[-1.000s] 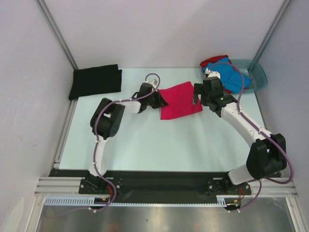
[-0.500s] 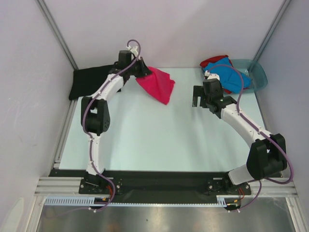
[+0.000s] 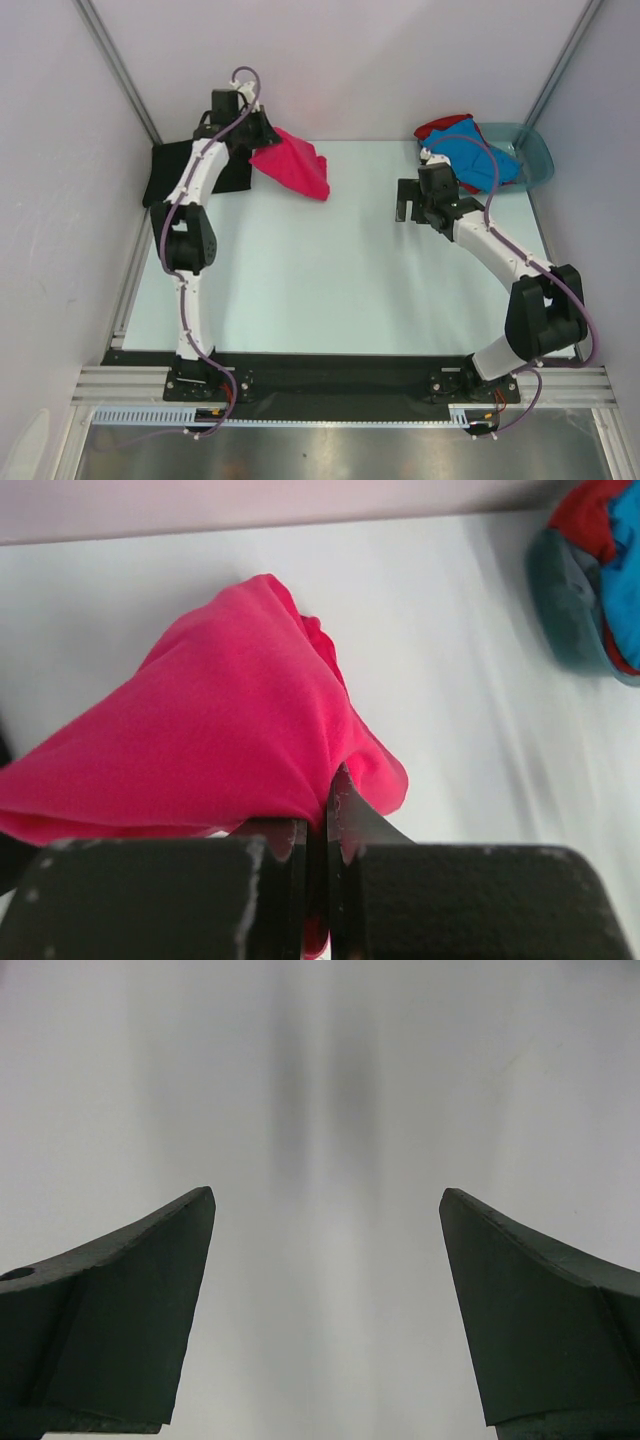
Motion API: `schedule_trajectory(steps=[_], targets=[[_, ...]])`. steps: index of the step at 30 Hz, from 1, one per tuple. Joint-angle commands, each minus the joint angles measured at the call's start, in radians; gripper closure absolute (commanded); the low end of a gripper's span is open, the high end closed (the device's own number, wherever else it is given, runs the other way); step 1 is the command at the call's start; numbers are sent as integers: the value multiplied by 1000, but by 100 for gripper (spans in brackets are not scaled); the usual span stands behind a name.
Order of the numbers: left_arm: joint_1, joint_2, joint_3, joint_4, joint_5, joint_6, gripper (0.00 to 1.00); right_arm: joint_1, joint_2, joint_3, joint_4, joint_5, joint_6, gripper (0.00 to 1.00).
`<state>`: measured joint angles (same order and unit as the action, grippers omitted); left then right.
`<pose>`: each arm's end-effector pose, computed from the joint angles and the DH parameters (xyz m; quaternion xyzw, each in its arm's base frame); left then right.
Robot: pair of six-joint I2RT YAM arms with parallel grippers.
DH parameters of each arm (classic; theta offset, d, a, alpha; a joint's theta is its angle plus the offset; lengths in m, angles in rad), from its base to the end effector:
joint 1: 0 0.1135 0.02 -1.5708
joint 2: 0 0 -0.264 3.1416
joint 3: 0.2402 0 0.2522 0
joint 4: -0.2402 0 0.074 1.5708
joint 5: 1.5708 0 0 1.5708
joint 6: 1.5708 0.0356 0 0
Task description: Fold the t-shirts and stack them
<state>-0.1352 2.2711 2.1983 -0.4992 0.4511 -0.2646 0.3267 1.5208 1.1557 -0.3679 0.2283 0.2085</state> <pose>0.5211 -0.0865 0.3000 0.0516 0.8608 -0.2851 0.4185 0.3225 0.1008 0.2730 -0.0074 0.9087 0.0065 0.4172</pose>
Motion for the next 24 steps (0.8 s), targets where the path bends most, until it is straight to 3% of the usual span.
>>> schedule_trajectory(steps=[1, 8, 17, 24], targets=[[71, -1, 81, -10, 31, 38, 100, -3, 7, 32, 38, -10, -4, 0], [132, 44, 149, -27, 61, 62, 100, -6, 36, 41, 40, -10, -15, 0], [296, 139, 288, -4, 145, 51, 100, -11, 125, 84, 37, -26, -15, 0], [405, 146, 305, 71, 83, 27, 100, -8, 214, 147, 18, -63, -14, 0]])
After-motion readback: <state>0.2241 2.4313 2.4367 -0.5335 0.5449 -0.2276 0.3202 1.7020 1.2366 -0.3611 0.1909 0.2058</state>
